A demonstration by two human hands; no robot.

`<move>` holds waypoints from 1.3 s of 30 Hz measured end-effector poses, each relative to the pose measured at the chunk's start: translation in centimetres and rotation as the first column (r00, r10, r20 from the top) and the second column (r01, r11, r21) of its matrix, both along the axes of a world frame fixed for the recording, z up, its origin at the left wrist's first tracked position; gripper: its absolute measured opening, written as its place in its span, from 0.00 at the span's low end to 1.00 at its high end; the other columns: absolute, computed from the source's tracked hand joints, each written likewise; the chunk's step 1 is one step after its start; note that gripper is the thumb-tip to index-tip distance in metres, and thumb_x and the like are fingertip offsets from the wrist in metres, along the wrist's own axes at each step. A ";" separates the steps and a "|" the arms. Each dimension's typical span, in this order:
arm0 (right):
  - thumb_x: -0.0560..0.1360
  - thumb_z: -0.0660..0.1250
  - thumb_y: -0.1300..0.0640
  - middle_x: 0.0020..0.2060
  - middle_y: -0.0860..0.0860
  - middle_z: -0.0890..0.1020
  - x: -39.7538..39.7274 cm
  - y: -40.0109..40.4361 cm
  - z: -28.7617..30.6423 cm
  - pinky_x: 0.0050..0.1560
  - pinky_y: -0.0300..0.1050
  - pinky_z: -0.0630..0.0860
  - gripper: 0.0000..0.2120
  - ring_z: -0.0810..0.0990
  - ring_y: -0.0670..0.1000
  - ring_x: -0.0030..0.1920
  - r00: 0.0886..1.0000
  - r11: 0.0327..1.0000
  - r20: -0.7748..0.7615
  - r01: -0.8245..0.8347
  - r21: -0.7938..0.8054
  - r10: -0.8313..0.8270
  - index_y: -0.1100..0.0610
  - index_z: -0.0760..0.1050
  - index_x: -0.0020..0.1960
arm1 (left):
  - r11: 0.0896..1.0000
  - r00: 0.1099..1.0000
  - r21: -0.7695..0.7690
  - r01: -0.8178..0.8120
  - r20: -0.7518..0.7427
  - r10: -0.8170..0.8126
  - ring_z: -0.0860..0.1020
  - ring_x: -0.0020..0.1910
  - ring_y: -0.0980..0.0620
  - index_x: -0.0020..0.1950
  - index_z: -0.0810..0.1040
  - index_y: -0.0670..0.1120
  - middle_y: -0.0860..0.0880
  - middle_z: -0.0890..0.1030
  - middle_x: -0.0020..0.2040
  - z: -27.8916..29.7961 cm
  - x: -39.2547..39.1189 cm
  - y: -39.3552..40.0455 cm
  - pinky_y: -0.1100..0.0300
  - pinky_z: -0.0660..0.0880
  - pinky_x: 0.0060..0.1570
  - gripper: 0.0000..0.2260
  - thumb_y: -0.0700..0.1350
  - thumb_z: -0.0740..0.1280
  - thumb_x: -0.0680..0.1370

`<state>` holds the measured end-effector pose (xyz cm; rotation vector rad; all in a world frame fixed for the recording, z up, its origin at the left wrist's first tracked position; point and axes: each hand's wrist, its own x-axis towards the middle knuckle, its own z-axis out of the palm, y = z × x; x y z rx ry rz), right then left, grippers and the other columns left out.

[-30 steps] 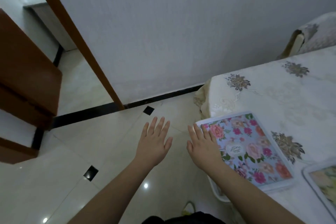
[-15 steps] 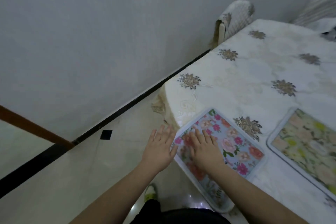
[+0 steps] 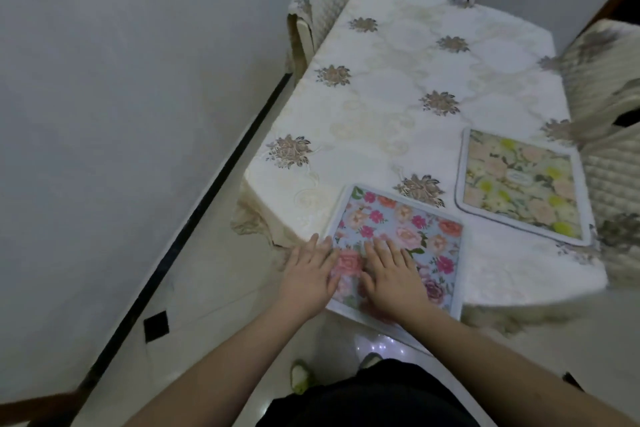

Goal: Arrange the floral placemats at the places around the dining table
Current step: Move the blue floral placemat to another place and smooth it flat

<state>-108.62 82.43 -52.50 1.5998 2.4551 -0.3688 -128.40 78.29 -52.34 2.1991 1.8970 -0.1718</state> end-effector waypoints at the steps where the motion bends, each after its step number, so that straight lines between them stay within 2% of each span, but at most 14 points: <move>1: 0.82 0.47 0.40 0.81 0.53 0.51 0.8 -0.1 -0.1 0.77 0.54 0.41 0.31 0.47 0.56 0.80 0.999 0.999 -0.005 0.034 -0.003 -0.034 0.52 0.46 0.81 | 0.999 0.999 -0.004 0.033 -0.005 -0.033 0.42 0.81 0.47 0.82 0.50 0.52 0.50 0.47 0.83 0.0 0.5 0.7 0.46 0.39 0.77 0.26 0.57 0.45 0.85; 6: 0.82 0.50 0.40 0.80 0.52 0.54 4.1 -0.7 -0.5 0.78 0.54 0.45 0.31 0.49 0.55 0.80 0.979 0.980 -0.050 0.198 -0.012 -0.198 0.52 0.48 0.81 | 0.992 0.992 -0.025 0.123 -0.009 -0.124 0.45 0.81 0.47 0.82 0.51 0.52 0.49 0.49 0.83 -0.8 3.1 3.5 0.48 0.41 0.77 0.26 0.58 0.45 0.85; 14: 0.83 0.46 0.40 0.81 0.51 0.47 9.8 -0.4 -1.4 0.78 0.51 0.45 0.31 0.45 0.53 0.80 0.945 0.949 -0.081 0.313 -0.039 -0.315 0.50 0.41 0.81 | 0.985 0.990 -0.098 0.142 0.017 -0.141 0.41 0.81 0.45 0.82 0.46 0.53 0.45 0.40 0.81 -2.5 5.3 5.5 0.50 0.40 0.77 0.29 0.61 0.47 0.84; 16: 0.83 0.46 0.39 0.81 0.51 0.47 10.9 -0.2 -1.6 0.78 0.51 0.46 0.31 0.46 0.54 0.80 0.939 0.944 -0.092 0.328 -0.038 -0.330 0.49 0.43 0.81 | 0.986 0.990 -0.091 0.140 0.033 -0.138 0.42 0.81 0.44 0.82 0.48 0.54 0.46 0.37 0.80 -2.6 5.3 6.1 0.49 0.43 0.77 0.29 0.63 0.48 0.83; 19: 0.82 0.46 0.37 0.81 0.52 0.45 12.1 0.0 -2.2 0.78 0.52 0.43 0.32 0.44 0.53 0.80 0.933 0.938 -0.101 0.341 -0.064 -0.346 0.46 0.43 0.81 | 0.991 0.992 -0.055 0.120 0.039 -0.118 0.47 0.81 0.42 0.81 0.52 0.55 0.46 0.42 0.80 -2.4 5.1 6.2 0.47 0.50 0.77 0.34 0.69 0.41 0.78; 22: 0.80 0.44 0.34 0.81 0.51 0.41 12.6 0.3 -2.7 0.77 0.51 0.39 0.33 0.41 0.52 0.80 0.938 0.940 -0.081 0.331 -0.085 -0.337 0.44 0.40 0.81 | 0.995 0.997 -0.067 0.069 0.030 -0.068 0.45 0.81 0.46 0.80 0.40 0.50 0.49 0.40 0.80 -2.2 4.7 6.2 0.49 0.50 0.77 0.42 0.74 0.37 0.74; 25: 0.79 0.44 0.31 0.80 0.50 0.39 12.8 0.4 -3.1 0.77 0.51 0.39 0.35 0.39 0.51 0.80 0.937 0.936 -0.072 0.335 -0.106 -0.343 0.44 0.38 0.80 | 0.996 1.000 -0.089 0.025 -0.009 -0.026 0.43 0.81 0.50 0.79 0.33 0.48 0.50 0.35 0.80 -2.3 4.5 6.6 0.51 0.45 0.77 0.44 0.75 0.43 0.74; 28: 0.79 0.45 0.31 0.80 0.49 0.38 12.7 0.5 -3.1 0.77 0.51 0.41 0.35 0.39 0.51 0.80 0.933 0.932 -0.067 0.345 -0.114 -0.354 0.43 0.38 0.80 | 0.994 0.999 -0.110 0.026 -0.027 -0.030 0.42 0.81 0.49 0.82 0.39 0.52 0.49 0.37 0.81 -2.1 4.1 7.4 0.48 0.43 0.77 0.43 0.75 0.49 0.75; 32: 0.79 0.47 0.31 0.80 0.53 0.39 12.0 0.0 -3.0 0.78 0.53 0.44 0.35 0.41 0.55 0.80 0.907 0.906 -0.052 0.413 -0.092 -0.418 0.41 0.39 0.80 | 0.992 0.999 -0.127 0.006 0.039 -0.001 0.41 0.81 0.45 0.81 0.46 0.60 0.45 0.39 0.82 -2.4 2.6 8.2 0.47 0.46 0.77 0.38 0.73 0.54 0.76; 36: 0.80 0.49 0.33 0.79 0.60 0.37 10.6 -0.5 -2.5 0.77 0.56 0.48 0.33 0.41 0.61 0.79 0.836 0.831 -0.010 0.544 -0.113 -0.548 0.38 0.39 0.79 | 0.992 0.997 -0.126 0.002 0.080 0.008 0.40 0.80 0.41 0.77 0.42 0.67 0.40 0.38 0.81 -2.6 0.6 8.1 0.47 0.46 0.77 0.33 0.73 0.51 0.76; 39: 0.81 0.52 0.36 0.79 0.61 0.40 9.6 -0.6 -2.3 0.77 0.57 0.48 0.31 0.43 0.62 0.79 0.789 0.782 -0.023 0.605 -0.148 -0.614 0.37 0.41 0.79 | 0.991 0.992 -0.132 0.032 0.127 -0.015 0.43 0.81 0.39 0.78 0.45 0.67 0.38 0.43 0.81 -2.9 -0.3 7.7 0.46 0.47 0.77 0.32 0.72 0.46 0.75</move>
